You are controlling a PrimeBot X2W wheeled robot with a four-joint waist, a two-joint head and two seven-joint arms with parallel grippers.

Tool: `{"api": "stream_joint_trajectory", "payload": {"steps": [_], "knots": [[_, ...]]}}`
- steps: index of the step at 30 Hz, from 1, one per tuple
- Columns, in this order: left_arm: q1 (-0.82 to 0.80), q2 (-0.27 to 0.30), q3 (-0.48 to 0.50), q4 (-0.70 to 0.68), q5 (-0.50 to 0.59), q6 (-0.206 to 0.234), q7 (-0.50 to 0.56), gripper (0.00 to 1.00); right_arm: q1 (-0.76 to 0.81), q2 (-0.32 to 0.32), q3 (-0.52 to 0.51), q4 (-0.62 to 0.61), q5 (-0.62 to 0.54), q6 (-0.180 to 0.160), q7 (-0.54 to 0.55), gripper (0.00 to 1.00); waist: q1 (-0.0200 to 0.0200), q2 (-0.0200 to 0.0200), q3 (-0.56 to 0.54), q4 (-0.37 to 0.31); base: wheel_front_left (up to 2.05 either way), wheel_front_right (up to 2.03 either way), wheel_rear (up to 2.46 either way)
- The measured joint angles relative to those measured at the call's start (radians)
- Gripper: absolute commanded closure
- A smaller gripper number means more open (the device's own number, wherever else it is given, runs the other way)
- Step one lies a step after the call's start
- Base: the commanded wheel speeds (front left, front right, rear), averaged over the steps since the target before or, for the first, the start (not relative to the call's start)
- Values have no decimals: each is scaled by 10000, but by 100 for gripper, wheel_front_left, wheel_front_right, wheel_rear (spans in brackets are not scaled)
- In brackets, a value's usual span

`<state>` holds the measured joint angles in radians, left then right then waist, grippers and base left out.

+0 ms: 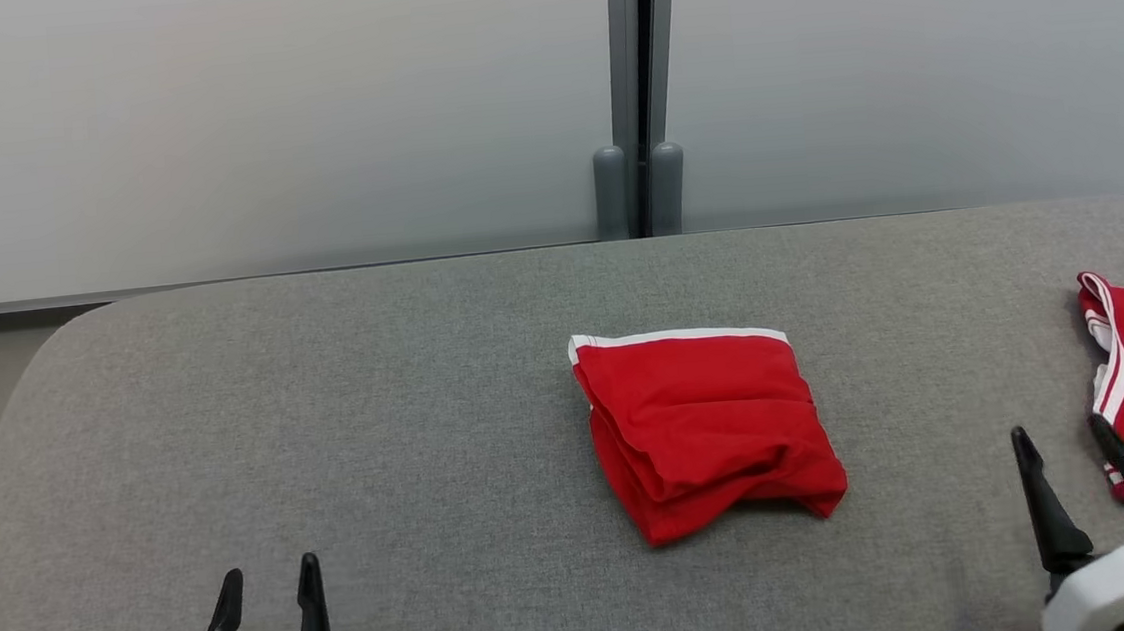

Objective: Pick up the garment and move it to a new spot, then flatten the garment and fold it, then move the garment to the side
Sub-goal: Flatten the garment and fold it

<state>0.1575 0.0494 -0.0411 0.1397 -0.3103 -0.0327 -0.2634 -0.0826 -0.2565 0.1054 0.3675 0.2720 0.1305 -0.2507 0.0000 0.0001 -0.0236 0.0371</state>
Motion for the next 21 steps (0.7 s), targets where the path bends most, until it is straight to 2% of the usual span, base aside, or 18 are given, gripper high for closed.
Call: {"api": "stream_joint_trajectory", "payload": {"steps": [6,9,12,13,15,21], "knots": [[258,4,397,-94,111,2,-2,0,846,731,-1850,-159,-878,0,-96,0,0,0,-117,-29,0,0,0],[373,-4,460,-150,109,31,0,0,1081,1091,-2048,-334,-1053,2,-96,0,-1,0,-103,-16,0,0,0],[383,-2,506,-190,111,27,0,0,905,1216,-1835,-608,-1160,0,-96,0,-1,0,-36,10,0,0,0],[380,-2,508,-207,111,10,-2,0,728,1216,-1622,-642,-1160,0,-96,5,0,0,7,22,0,0,0],[338,-2,497,-234,113,-4,0,0,313,1210,-1156,-612,-1120,0,-98,98,0,0,111,60,0,0,0],[-129,-8,288,-303,213,-140,-2,0,-1906,915,686,721,-830,2,-109,100,-1,0,726,218,0,0,0]]}}
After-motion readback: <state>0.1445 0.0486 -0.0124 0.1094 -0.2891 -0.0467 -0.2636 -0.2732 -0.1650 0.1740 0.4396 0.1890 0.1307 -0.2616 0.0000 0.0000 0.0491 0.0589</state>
